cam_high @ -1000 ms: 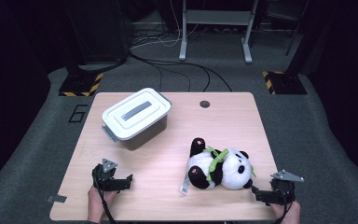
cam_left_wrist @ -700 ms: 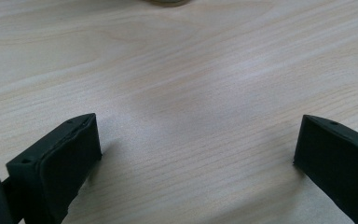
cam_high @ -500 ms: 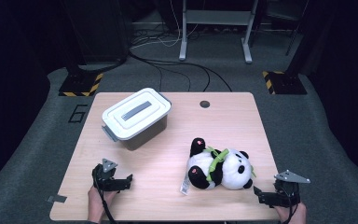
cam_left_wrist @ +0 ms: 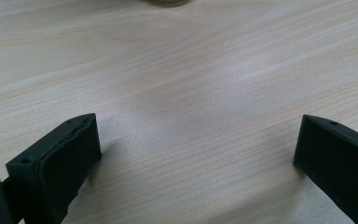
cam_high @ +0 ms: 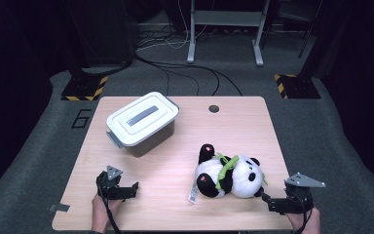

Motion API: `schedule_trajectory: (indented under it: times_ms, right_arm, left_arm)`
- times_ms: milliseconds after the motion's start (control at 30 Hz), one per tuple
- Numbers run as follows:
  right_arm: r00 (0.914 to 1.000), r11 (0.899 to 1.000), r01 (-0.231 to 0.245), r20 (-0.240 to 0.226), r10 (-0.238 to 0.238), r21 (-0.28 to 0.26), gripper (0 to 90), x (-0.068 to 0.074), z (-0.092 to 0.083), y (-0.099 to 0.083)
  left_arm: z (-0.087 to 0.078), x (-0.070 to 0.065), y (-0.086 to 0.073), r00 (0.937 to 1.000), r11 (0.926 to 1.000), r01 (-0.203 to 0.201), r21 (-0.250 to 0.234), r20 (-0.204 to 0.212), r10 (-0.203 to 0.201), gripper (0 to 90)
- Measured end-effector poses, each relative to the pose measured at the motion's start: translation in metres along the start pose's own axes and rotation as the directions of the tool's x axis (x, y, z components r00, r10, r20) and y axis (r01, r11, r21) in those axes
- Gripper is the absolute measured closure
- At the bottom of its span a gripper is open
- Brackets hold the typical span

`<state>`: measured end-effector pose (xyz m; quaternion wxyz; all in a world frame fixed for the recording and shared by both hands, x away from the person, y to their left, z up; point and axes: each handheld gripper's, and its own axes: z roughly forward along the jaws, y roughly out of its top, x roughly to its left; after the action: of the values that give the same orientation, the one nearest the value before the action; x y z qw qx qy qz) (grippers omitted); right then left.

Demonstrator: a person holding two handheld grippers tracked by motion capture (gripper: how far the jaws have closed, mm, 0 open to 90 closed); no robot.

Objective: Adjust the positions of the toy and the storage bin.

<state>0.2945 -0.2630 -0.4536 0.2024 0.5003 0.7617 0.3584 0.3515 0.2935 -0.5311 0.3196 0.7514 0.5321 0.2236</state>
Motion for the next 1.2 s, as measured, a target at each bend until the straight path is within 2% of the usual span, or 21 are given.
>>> schedule_trajectory:
  times_ms: [100,233,367,567,600,633,733,767,800,900,1033,1100,1200]
  right_arm:
    - [0.9988,1.000,0.000,-0.050,-0.001,-0.016,0.0,0.006,0.003,0.009]
    - [0.9972,0.999,0.008,-0.074,-0.011,-0.031,0.0,0.011,0.006,0.016]
    - [0.9963,0.999,0.029,-0.080,-0.030,-0.017,0.0,0.018,0.019,0.027]
    - [0.9940,1.000,0.007,-0.109,-0.007,-0.006,1.3,0.018,0.036,0.036]
    - [0.9930,1.000,0.009,-0.118,-0.010,-0.006,4.4,0.018,0.039,0.037]
    - [0.9918,1.000,0.011,-0.127,-0.010,0.008,12.2,0.018,0.046,0.038]
    - [0.9907,1.000,-0.007,-0.136,0.008,0.009,14.9,0.017,0.051,0.036]
    - [0.9891,1.000,-0.025,-0.145,0.025,0.003,19.4,0.016,0.052,0.035]
    - [0.9891,1.000,-0.025,-0.145,0.025,0.003,19.4,0.016,0.052,0.035]
    - [0.9893,1.000,-0.018,-0.145,0.019,0.008,26.6,0.016,0.053,0.031]
    - [0.9898,1.000,-0.012,-0.142,0.013,0.007,38.5,0.018,0.052,0.029]
    - [0.9874,1.000,-0.020,-0.157,0.021,0.003,44.7,0.017,0.052,0.027]
    - [0.9864,1.000,-0.025,-0.162,0.023,-0.008,48.8,0.018,0.052,0.026]
  left_arm:
    - [0.000,0.000,0.000,1.0000,1.0000,0.000,0.000,0.000,0.000,0.0]
    - [0.000,0.000,0.000,1.0000,1.0000,-0.001,0.000,-0.001,0.001,0.0]
    - [0.000,0.000,0.000,1.0000,1.0000,-0.002,-0.003,0.001,0.002,0.0]
    - [0.000,0.000,0.000,1.0000,1.0000,-0.003,-0.002,0.001,0.003,0.0]
    - [0.000,0.000,0.000,1.0000,1.0000,-0.003,-0.001,0.001,0.003,0.0]
    - [0.000,0.000,0.000,1.0000,1.0000,-0.004,-0.001,0.002,0.004,0.1]
    - [0.000,0.000,0.000,1.0000,1.0000,-0.009,0.001,0.002,0.009,0.1]
    - [0.000,0.000,0.000,0.9999,1.0000,-0.009,0.000,0.005,0.009,0.1]
    - [0.000,0.000,0.000,0.9999,1.0000,-0.009,0.000,0.005,0.009,0.1]
    - [0.000,0.000,0.000,0.9999,1.0000,-0.009,0.000,0.005,0.009,0.1]
    - [0.000,0.000,0.000,0.9999,1.0000,-0.009,0.000,0.004,0.009,0.1]
    - [0.000,0.000,0.000,0.9999,1.0000,-0.009,0.000,0.005,0.009,0.1]
    - [0.000,0.000,0.000,0.9999,1.0000,-0.009,-0.002,0.008,0.009,0.1]
